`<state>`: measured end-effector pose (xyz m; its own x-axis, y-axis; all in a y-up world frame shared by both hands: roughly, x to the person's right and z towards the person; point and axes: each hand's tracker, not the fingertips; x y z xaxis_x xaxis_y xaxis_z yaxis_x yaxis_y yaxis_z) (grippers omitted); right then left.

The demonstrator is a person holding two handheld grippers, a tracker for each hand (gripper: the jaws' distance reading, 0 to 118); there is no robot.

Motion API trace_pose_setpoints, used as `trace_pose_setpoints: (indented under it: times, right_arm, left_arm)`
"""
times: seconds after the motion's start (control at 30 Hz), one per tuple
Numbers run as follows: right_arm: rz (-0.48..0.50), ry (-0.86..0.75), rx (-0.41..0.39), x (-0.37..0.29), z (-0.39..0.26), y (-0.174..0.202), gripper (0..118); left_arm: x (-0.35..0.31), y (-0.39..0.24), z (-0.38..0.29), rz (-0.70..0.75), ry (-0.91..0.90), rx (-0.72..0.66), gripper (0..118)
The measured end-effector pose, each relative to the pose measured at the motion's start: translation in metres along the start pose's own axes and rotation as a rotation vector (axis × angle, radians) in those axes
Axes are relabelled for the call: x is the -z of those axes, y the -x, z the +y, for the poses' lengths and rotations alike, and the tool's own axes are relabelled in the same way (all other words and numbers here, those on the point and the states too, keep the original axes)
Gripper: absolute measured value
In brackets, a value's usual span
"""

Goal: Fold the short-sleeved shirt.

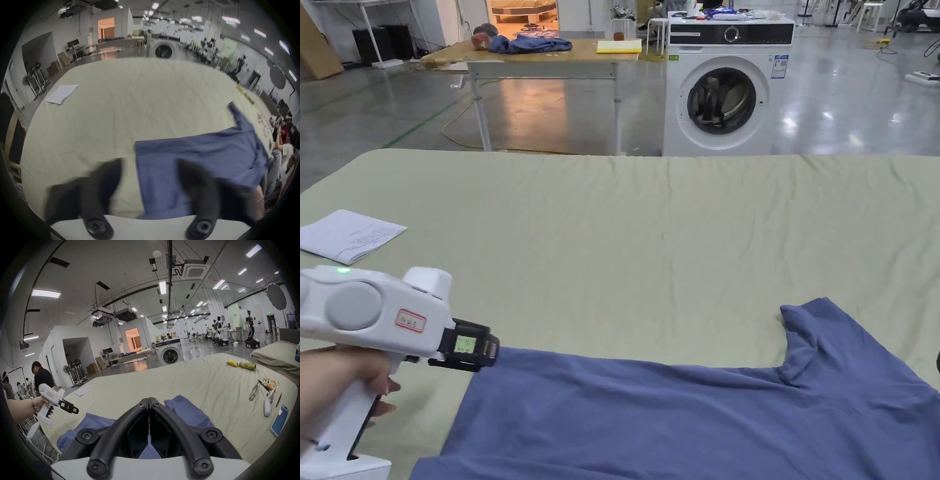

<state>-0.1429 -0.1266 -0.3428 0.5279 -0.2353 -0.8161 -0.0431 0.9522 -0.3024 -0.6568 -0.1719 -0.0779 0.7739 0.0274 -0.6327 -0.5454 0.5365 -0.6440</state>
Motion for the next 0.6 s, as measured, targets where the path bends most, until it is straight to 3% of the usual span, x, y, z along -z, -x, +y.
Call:
trace_pose_setpoints:
  times: [0.27,0.3,0.47,0.53,0.57,0.6]
  right_arm:
    - [-0.037,0.121,0.045,0.024,-0.02,-0.021,0]
    - [-0.037,0.128,0.046,0.025,-0.021,-0.022,0]
    - [-0.04,0.158,0.048,0.031,-0.028,-0.025,0]
    - [-0.038,0.166,0.056,0.034,-0.029,-0.026,0]
    - [-0.037,0.17,0.06,0.036,-0.029,-0.027,0]
    - [-0.03,0.175,0.066,0.039,-0.029,-0.027,0]
  left_arm:
    - [0.113,0.004,0.0,-0.01,0.089,-0.091,100]
    - [0.118,0.0,-0.004,0.006,0.086,-0.085,109]
    - [0.103,-0.008,-0.014,0.035,-0.008,-0.066,108]
    - [0.087,-0.017,-0.017,0.055,-0.113,-0.009,80]
    - [0.077,-0.023,-0.02,0.076,-0.146,0.061,55]
    - [0.068,-0.027,-0.022,0.038,-0.169,0.095,7]
